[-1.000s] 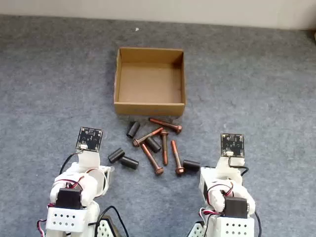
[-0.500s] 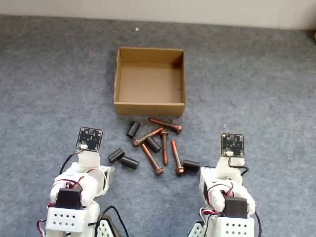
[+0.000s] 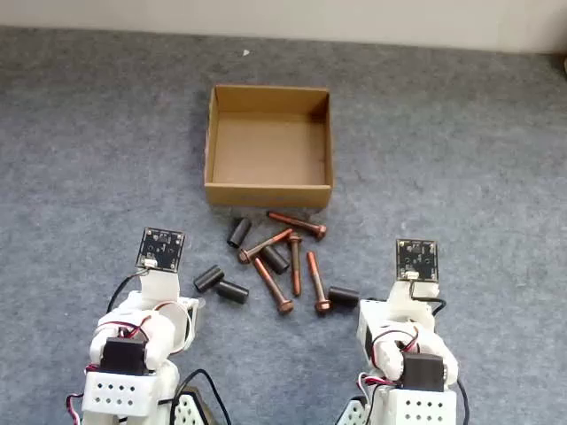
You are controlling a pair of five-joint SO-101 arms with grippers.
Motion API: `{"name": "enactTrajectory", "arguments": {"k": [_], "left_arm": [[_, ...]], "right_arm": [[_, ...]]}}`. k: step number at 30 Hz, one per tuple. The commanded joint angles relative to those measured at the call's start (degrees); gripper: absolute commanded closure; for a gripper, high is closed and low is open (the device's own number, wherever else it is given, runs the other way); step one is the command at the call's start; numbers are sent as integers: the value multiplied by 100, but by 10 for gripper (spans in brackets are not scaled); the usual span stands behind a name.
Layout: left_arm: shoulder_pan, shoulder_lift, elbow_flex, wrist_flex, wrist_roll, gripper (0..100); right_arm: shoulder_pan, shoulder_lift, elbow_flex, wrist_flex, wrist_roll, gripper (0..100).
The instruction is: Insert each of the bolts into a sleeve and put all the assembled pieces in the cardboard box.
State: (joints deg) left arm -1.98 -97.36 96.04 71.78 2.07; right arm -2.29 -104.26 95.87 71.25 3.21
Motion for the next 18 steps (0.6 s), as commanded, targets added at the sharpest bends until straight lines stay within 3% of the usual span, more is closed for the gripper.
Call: {"name": "enactTrajectory", "arguments": {"k": [1,15,18], "left_arm": [[13,-48,48,-9,-35,800],[-22,-48,-4,-44,-35,797],[-119,-48,-31,-158,-35,797]], "right_arm": [[13,-75,664,40,0,983],[57,-84,655,40,0,983],[189,-92,207,-295,404,978]]}}
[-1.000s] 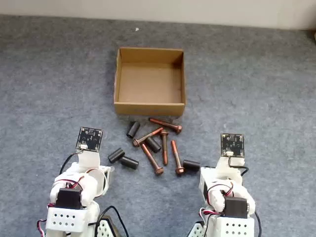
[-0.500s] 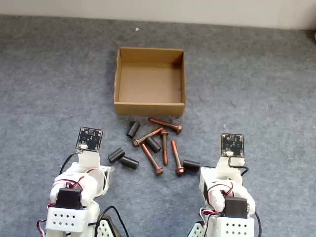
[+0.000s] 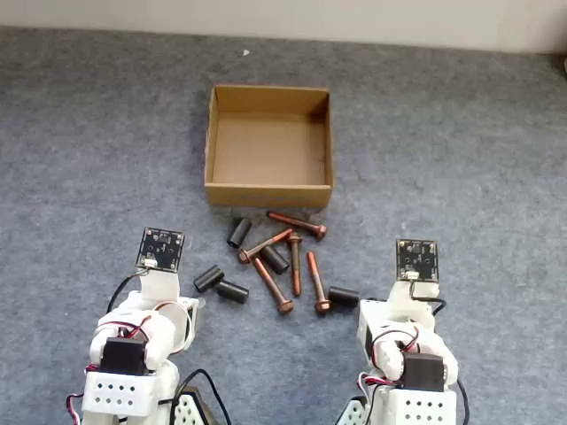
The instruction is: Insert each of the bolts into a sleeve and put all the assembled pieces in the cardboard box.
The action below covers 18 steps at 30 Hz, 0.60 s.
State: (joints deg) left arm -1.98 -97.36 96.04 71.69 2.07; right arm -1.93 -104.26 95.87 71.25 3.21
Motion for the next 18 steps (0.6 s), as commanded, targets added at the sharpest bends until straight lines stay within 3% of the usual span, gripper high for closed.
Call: {"name": "enactTrajectory", "arguments": {"k": [1,6,11,18], "left_arm": [[-198,-48,-4,-158,-35,797],[-725,-48,31,-185,-44,797],[-831,-48,31,-193,-44,797],[-831,-48,154,-686,-44,800]], "right_arm": [[180,-92,-31,-470,633,978],[92,-57,-1182,-532,1275,954],[-602,101,-2176,-101,1222,878],[-1604,2440,-3196,-4,1415,875]]}}
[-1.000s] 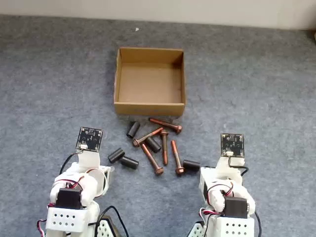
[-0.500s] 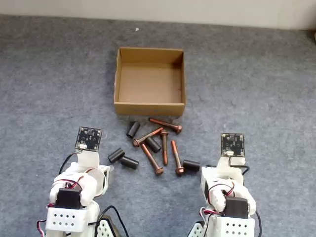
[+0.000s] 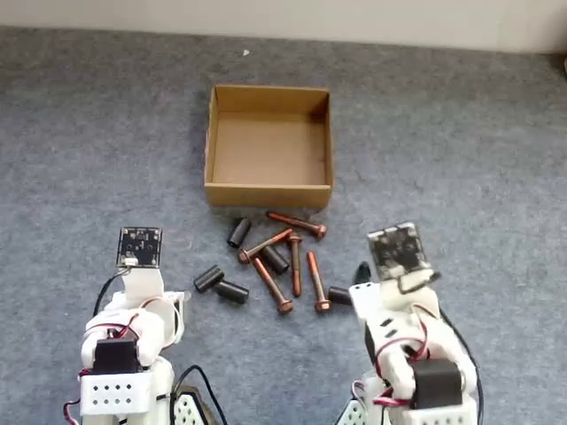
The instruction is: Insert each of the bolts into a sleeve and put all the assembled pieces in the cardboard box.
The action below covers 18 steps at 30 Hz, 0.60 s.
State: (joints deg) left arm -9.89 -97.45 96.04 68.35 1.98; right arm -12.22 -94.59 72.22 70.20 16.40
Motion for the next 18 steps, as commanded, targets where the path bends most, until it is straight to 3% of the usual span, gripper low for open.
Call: {"name": "enactTrajectory", "arguments": {"k": [1,9,13,18], "left_arm": [[-40,-40,154,-404,-35,800],[-48,-40,145,-448,-35,800],[-48,-40,145,-448,-35,800],[-48,-40,145,-448,-35,800]], "right_arm": [[-716,1903,-989,101,105,875],[-1341,4760,-1560,48,1231,875],[-1437,5473,-1692,22,1600,875],[-1358,5991,-1675,-796,1679,875]]}}
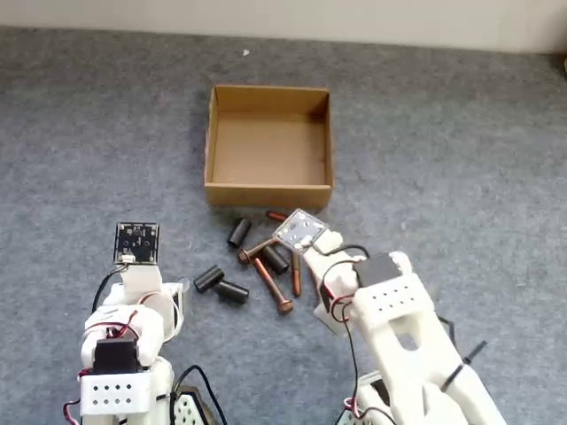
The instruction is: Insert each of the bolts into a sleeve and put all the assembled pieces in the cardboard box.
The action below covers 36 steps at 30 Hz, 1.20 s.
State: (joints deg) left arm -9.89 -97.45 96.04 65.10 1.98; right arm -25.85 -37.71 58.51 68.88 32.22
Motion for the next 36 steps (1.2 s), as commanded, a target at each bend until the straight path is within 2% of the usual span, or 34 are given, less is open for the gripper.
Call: {"name": "enactTrajectory", "arguments": {"k": [1,5,10,21,26,32,36], "left_arm": [[-48,-40,145,-123,-35,800],[-48,-40,145,-123,-35,800],[-48,-40,145,-123,-35,800],[-48,-40,145,-132,-35,800],[-48,-40,145,-132,-35,800],[-48,-40,145,-132,-35,800],[-57,-40,136,-132,-35,800]], "right_arm": [[40,391,-303,-813,132,875],[127,831,-321,-1147,431,875],[453,1596,-338,-1446,457,875],[690,2484,-338,-1473,985,879],[673,2378,-338,-1420,976,998],[664,1015,-338,-734,237,995],[664,-277,-330,-356,-668,995]]}}
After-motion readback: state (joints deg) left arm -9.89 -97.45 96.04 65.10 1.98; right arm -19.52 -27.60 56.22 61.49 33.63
